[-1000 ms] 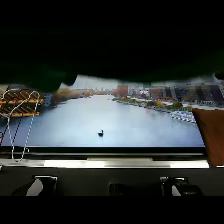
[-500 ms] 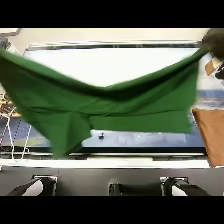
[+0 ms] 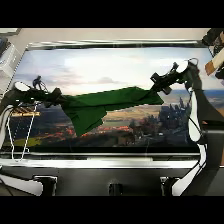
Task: Fold the clothes and pants, and hang the long-sleeved shirts on hangers.
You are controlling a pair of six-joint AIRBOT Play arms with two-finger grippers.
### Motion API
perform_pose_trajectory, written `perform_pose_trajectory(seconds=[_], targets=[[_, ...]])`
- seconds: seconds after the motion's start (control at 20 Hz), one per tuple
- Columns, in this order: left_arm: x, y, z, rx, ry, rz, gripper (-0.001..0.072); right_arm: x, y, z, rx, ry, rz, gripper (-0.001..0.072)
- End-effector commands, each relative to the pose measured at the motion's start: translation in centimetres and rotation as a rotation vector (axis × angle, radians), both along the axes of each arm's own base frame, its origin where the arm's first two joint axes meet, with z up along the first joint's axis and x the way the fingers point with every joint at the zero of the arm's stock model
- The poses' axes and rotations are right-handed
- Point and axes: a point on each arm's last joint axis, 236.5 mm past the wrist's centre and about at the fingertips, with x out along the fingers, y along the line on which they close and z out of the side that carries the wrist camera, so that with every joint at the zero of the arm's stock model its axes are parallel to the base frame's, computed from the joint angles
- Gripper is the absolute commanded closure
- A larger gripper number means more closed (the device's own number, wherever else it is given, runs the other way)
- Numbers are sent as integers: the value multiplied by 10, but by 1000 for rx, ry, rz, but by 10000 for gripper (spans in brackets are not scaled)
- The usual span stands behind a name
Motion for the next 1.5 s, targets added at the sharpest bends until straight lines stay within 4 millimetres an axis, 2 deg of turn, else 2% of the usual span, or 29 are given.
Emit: perform_pose_trajectory(seconds=[0.0,0.1,0.15,0.2,0.3,0.35,0.45,0.5,0.55,0.6,0.7,0.8,0.85,0.95,1.05,1.25,1.45], targets=[[33,-3,-26,-18,-15,11,691,66,-2,1,124,-193,-213,682],[48,0,-11,-9,-64,17,687,81,-10,13,132,-263,-267,681],[52,2,-5,-8,-80,18,648,84,-11,15,131,-277,-274,681],[54,3,0,-8,-89,14,585,85,-12,19,132,-286,-277,632],[53,5,8,-16,-86,2,466,85,-17,33,129,-310,-280,321],[52,9,12,-18,-86,3,431,86,-29,47,123,-338,-288,268],[49,17,20,-20,-89,11,431,84,-69,89,104,-410,-332,268],[48,20,23,-23,-87,12,431,77,-91,108,78,-435,-329,268],[44,20,24,-28,-76,4,432,63,-113,120,40,-426,-307,269],[39,20,25,-36,-62,-6,432,42,-131,118,19,-363,-288,268],[26,14,26,-54,-21,-45,431,-10,-157,91,-3,-162,-214,255],[14,7,33,-70,8,-83,431,-58,-169,59,9,15,-94,228],[9,6,39,-73,10,-96,431,-76,-172,45,30,84,-44,228],[9,5,55,-66,-19,-101,431,-95,-168,22,72,176,22,228],[9,6,70,-55,-56,-105,431,-95,-155,2,122,202,74,228],[9,5,81,-51,-76,-107,431,-75,-117,-35,176,196,131,228],[6,4,87,-51,-80,-112,431,-59,-84,-57,156,168,192,228]])
